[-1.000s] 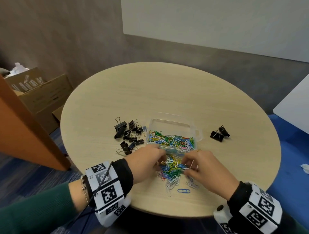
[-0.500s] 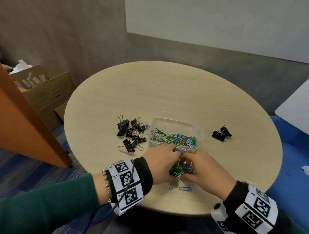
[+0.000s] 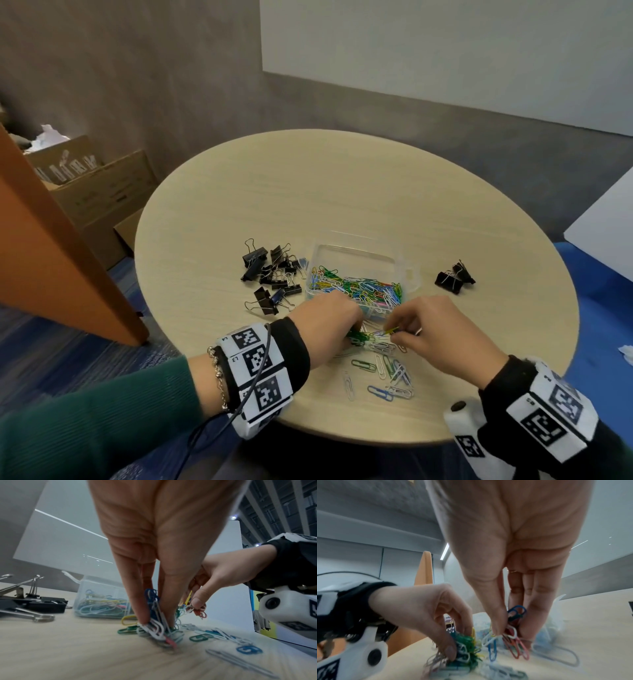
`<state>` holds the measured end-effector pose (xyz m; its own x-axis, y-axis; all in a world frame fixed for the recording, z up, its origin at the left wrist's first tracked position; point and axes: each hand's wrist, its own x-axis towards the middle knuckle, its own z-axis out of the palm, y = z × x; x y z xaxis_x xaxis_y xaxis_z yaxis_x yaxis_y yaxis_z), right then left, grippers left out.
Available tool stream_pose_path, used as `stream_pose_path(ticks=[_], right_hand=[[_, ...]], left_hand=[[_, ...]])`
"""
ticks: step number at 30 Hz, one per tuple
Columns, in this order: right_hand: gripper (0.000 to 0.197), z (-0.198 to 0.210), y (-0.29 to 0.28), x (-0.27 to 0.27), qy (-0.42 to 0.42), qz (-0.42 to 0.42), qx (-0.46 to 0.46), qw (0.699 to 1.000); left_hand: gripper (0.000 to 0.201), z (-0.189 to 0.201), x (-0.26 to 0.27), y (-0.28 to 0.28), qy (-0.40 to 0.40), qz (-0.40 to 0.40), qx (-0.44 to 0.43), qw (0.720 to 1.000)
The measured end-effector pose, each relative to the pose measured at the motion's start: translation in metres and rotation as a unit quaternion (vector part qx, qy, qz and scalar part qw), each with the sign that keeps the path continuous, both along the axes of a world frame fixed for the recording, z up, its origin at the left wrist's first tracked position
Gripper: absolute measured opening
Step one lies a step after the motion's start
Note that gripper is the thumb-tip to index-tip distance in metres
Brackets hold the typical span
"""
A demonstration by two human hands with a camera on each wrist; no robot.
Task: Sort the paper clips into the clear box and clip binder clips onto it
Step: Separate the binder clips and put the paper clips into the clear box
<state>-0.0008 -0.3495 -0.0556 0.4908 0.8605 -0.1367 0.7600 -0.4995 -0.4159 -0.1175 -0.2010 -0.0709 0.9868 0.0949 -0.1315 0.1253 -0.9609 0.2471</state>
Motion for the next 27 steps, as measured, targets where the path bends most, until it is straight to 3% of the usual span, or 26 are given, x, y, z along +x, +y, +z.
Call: stream_pose_path(ticks=[7, 14, 27], right_hand=[[0.008, 0.026, 0.010, 0.018, 0.017, -0.013, 0.043, 0.999], [0.014, 0.028, 0.034, 0.029, 0.024, -0.028, 0.158, 0.987], [0.010, 0.022, 0.019, 0.043, 0.001, -0.039, 0.110, 0.993]], left_hand=[[0.021, 0.002, -0.005, 0.005, -0.033, 0.013, -0.033, 0.999], [0.023, 0.010, -0.008, 0.006, -0.041, 0.023, -0.055, 0.997], [0.020, 0.039, 0.007, 0.018, -0.100, 0.050, -0.095, 0.989]])
